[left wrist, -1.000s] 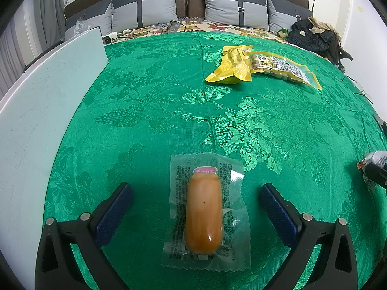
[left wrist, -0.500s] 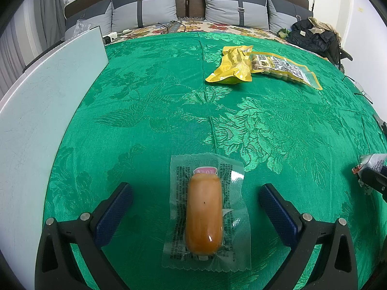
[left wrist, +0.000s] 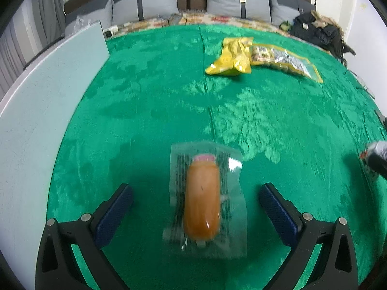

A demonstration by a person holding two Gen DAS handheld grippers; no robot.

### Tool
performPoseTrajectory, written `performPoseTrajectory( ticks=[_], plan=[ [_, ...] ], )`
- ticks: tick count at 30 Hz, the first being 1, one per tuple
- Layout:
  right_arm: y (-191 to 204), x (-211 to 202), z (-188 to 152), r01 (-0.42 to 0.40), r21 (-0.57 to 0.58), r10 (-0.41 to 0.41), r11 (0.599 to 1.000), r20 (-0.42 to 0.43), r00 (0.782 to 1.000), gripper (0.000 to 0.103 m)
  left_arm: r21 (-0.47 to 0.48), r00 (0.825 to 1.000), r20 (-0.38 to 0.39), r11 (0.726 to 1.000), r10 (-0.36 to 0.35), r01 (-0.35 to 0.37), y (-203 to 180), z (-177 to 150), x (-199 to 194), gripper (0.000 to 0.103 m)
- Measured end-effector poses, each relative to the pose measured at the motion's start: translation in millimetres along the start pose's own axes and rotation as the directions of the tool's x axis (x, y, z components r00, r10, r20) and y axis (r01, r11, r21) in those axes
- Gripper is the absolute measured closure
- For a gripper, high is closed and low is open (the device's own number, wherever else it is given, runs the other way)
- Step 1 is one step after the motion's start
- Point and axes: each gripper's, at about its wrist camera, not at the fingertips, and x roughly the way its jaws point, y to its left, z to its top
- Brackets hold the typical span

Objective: Organize snacks

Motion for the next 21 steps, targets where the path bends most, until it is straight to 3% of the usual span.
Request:
performPoseTrajectory(
  ticks=[1,2,3,5,8,11,18,20,21],
  plan=[
    [-1.2,-1.3,0.5,0.001,0.005,-0.001,1.0,0.004,1.0,0.063,0.003,1.0,-0.011,1.0,-0.003,0.003,-0.9,-0.7,-1.3,0.002],
    [-2.6,-2.7,1.1,0.001,0.01,-0.001,1.0,0.008,1.0,0.063,0.007,1.0,-0.008,1.0,-0.012,0.012,-1.3,-1.5,-4.8,0.012],
    [-4.0,-4.1,1.5,0.001,0.013,-0.002,1.0,0.013,1.0,0.063,0.015,1.0,0.003,1.0,-0.016,0.016,-2.4,-2.3,-8.2,0.033],
    [-5.0,-6.1,2.1,0.004,0.014,-0.004,1.0,0.02,1.0,0.063,0.041,1.0,0.009,0.999,-0.02,0.02,-6.0,-3.4,-14.6,0.053],
    [-5.5,-8.8,2.0,0.006,0.014,-0.006,1.0,0.023,1.0,0.063,0.063,0.999,0.024,0.998,-0.026,0.025,-8.3,-6.0,-22.2,0.062],
    [-4.4,-12.5,1.7,0.008,0.008,-0.009,1.0,0.031,0.999,0.063,0.011,0.997,0.034,0.998,-0.07,0.069,-2.9,-7.9,-35.2,0.075],
    [-6.8,-20.1,0.8,0.029,0.01,-0.029,1.0,0.047,0.998,0.063,-0.101,0.987,0.045,0.982,-0.157,0.161,17.0,-20.2,-52.4,0.079],
    [-8.6,-22.1,0.2,0.032,0.022,-0.033,0.999,0.048,0.998,0.063,-0.138,0.976,0.069,0.967,-0.205,0.213,24.4,-21.4,-63.4,0.102],
    [-9.1,-23.9,0.0,0.035,0.024,-0.036,0.999,0.052,0.998,0.063,-0.15,0.975,0.085,0.965,-0.205,0.216,27.2,-21.1,-69.2,0.102]
  ],
)
